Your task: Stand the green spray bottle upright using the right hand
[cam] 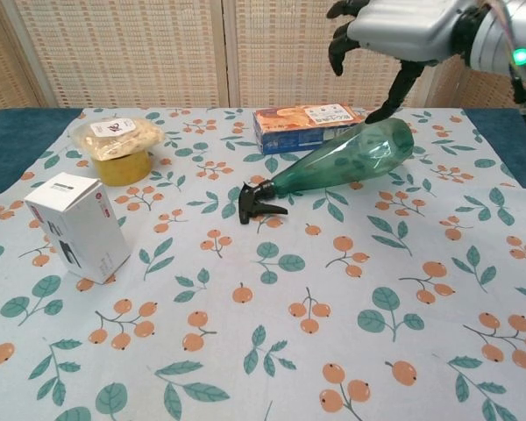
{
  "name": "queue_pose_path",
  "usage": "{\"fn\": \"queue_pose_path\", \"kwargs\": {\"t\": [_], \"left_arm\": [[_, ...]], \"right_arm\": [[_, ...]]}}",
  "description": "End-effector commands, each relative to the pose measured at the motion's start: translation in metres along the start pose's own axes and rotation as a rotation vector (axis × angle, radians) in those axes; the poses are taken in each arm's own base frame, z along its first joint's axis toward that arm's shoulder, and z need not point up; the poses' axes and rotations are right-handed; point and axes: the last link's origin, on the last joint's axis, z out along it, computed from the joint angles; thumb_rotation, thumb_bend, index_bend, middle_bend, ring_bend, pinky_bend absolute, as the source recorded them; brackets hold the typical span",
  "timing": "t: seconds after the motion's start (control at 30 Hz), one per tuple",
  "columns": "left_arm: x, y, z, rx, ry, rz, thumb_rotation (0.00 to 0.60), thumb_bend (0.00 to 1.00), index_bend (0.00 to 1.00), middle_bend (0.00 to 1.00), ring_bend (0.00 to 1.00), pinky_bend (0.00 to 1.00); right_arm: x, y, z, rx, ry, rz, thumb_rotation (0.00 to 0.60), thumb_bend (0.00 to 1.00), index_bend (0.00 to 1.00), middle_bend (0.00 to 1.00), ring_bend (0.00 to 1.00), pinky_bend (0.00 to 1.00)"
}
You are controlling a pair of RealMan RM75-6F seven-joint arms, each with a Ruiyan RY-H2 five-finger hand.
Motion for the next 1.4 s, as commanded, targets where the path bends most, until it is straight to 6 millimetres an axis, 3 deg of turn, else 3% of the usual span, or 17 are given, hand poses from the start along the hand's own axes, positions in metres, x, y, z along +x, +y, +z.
{"fn": "queue_pose_path", "kwargs": {"t": [0.03, 0.47, 0.67, 1.07, 1.4], "left_arm": [[0.0, 0.001, 0.001, -0.001, -0.001, -0.011, 0.6, 0.28, 0.0, 0.0, 0.0, 0.15], [0.002, 0.001, 0.001, -0.007, -0.011, -0.051, 0.6, 0.28, 0.0, 0.0, 0.0, 0.15], [0.004, -0.001, 0.003, 0.0, -0.015, -0.069, 0.6, 0.28, 0.0, 0.0, 0.0, 0.15], [0.004, 0.0, 0.002, -0.006, -0.022, -0.078, 0.6, 0.28, 0.0, 0.0, 0.0, 0.15], [0.003, 0.001, 0.002, -0.01, -0.029, -0.079, 0.6, 0.28, 0.0, 0.0, 0.0, 0.15]], "right_arm": [[-0.008, -0.016, 0.017, 0.054, -0.054, -0.07, 0.6, 0.0, 0.36, 0.29, 0.04, 0.09], [-0.022, -0.063, 0.063, 0.097, -0.11, -0.13, 0.6, 0.0, 0.34, 0.29, 0.04, 0.09], [-0.031, -0.074, 0.077, 0.068, -0.145, -0.118, 0.6, 0.0, 0.29, 0.29, 0.04, 0.0], [-0.053, -0.095, 0.088, 0.049, -0.22, -0.107, 0.6, 0.0, 0.28, 0.29, 0.03, 0.0], [-0.06, -0.103, 0.092, 0.045, -0.228, -0.105, 0.6, 0.0, 0.3, 0.29, 0.03, 0.0]]}}
